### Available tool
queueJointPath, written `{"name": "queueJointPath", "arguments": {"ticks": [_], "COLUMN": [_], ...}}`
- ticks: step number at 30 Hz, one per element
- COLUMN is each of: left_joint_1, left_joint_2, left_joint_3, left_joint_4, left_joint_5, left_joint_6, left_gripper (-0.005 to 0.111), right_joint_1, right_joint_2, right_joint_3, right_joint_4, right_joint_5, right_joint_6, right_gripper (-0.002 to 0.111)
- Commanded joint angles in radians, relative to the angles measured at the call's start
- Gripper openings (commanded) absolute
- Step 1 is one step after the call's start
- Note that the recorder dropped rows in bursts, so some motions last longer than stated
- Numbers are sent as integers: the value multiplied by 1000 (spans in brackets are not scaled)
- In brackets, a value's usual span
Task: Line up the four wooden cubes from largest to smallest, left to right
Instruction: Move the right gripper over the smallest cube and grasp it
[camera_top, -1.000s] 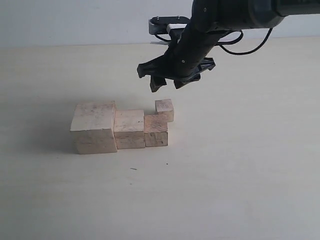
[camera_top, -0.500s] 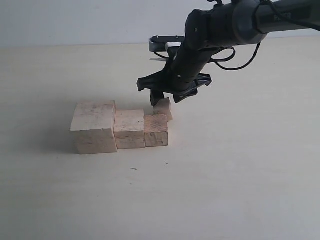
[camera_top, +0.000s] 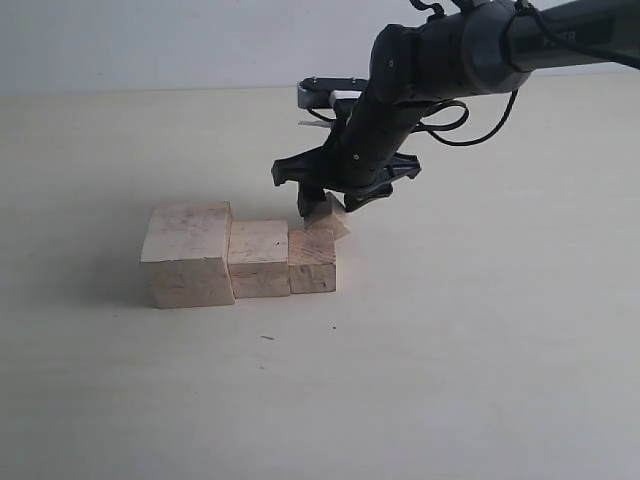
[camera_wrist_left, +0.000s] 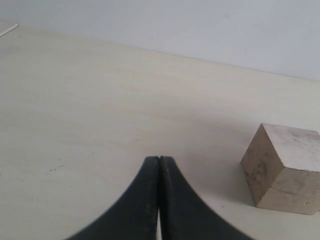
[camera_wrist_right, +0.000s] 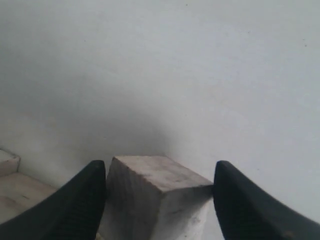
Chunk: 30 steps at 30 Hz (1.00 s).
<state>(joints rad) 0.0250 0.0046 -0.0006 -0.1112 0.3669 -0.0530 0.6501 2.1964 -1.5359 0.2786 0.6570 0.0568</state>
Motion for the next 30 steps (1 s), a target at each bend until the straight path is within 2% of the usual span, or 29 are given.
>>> {"name": "queueJointPath", "arguments": {"ticks": [1,6,11,21,23,25,27,29,30], "left_joint_1": [-6,-6,-6,-6,-6,-6,-6,-6,-6], "left_joint_2": [-5,-5,-5,-5,-5,-5,-5,-5,-5], "left_joint_3": [1,1,1,1,1,1,1,1,1], "left_joint_4": [-4,-4,-4,-4,-4,-4,-4,-4,-4], "left_joint_5": [-6,-6,-6,-6,-6,-6,-6,-6,-6], "left_joint_6": [-5,-5,-5,-5,-5,-5,-5,-5,-5], "left_gripper": [0,0,0,0,0,0,0,0,0], "right_joint_1": [1,1,1,1,1,1,1,1,1], "right_joint_2": [3,3,3,3,3,3,3,3,1], "right_joint_3": [-6,-6,-6,-6,-6,-6,-6,-6,-6], "right_joint_4": [1,-1,0,-14,-48,-81,-81,-89,-109], "right_joint_5": [10,-1,-4,0,0,0,1,19,28], "right_joint_6": [-14,-76,-83,-57,-31,0,-2,-13,-13], "right_gripper": [59,61,86,86,82,70,51,19,11]}}
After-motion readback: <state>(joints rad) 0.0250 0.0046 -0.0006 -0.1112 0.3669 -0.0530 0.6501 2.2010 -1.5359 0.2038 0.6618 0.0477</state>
